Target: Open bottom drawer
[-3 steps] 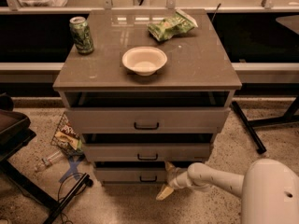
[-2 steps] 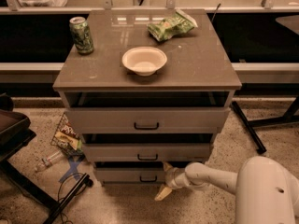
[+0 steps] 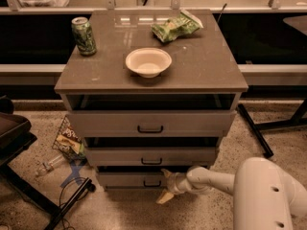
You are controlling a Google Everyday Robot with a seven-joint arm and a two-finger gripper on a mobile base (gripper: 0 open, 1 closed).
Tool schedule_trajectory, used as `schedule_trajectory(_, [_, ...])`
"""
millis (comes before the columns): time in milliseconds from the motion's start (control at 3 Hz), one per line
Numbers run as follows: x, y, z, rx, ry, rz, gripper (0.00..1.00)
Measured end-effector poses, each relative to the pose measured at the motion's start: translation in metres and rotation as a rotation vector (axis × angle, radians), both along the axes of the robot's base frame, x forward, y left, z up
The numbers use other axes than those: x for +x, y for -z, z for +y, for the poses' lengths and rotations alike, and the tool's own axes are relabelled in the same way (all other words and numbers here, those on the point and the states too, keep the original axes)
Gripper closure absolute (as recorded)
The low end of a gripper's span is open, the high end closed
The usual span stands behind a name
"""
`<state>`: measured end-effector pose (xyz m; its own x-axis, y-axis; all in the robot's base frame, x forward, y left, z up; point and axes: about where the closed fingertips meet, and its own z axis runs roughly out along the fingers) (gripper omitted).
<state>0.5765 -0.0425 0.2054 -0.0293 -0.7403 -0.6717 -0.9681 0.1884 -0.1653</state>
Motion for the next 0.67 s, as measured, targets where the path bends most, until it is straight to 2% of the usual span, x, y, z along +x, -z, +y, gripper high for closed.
schedule_trajectory(333, [-0.0006,0.0040,0.0059,0.001,-0.007,0.004,0.39])
schedule_trajectory(667, [-0.0017,0.0049,0.0079,0.002,-0.010,0.006,0.38])
